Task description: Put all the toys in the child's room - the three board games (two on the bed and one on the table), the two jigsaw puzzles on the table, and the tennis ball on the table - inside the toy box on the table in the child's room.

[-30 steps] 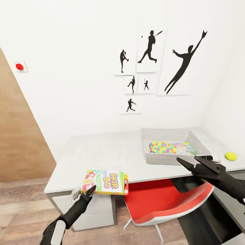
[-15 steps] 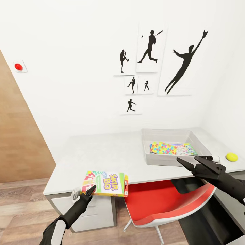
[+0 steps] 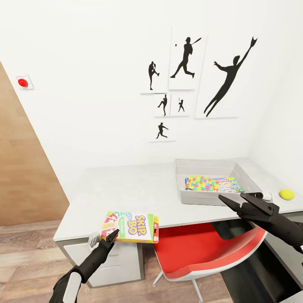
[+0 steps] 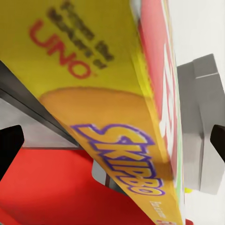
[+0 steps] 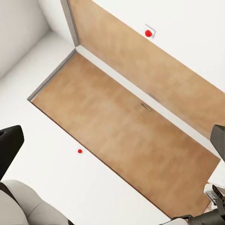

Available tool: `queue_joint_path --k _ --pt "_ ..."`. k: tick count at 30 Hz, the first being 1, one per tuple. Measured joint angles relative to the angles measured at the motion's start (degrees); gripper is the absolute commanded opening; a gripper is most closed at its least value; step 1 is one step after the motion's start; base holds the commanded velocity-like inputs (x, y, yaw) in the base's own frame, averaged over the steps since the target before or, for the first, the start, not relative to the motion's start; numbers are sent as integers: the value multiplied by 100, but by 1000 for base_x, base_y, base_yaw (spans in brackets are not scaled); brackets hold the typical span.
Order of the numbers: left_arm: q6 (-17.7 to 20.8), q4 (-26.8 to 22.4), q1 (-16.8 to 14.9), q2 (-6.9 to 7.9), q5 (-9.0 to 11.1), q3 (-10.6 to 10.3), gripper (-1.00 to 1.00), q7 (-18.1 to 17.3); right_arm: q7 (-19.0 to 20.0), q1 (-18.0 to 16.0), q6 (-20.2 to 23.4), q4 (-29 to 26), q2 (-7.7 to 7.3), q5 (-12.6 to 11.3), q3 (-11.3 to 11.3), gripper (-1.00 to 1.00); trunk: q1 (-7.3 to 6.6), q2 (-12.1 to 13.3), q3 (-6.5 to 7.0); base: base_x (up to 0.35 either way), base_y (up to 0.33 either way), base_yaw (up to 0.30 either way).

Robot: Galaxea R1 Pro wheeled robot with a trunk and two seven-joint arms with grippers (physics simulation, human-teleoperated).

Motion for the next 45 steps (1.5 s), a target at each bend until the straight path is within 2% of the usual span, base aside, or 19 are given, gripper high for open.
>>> queue_joint_path --k 10,39,42,45 --pt "39 -2 -1 0 50 2 -100 7 -4 0 0 -3 0 0 3 100 0 0 0 0 0 0" --pt "65 -29 0 0 5 -9 -100 -34 -8 0 0 -1 0 0 3 100 0 0 0 0 0 0" --pt "323 -147 -2 0 24 -9 -100 -138 -7 0 0 -2 0 0 3 100 0 0 0 0 0 0" --pt "1110 -601 -8 0 63 -14 -100 -421 -8 0 0 1 0 0 3 100 0 0 1 0 0 0"
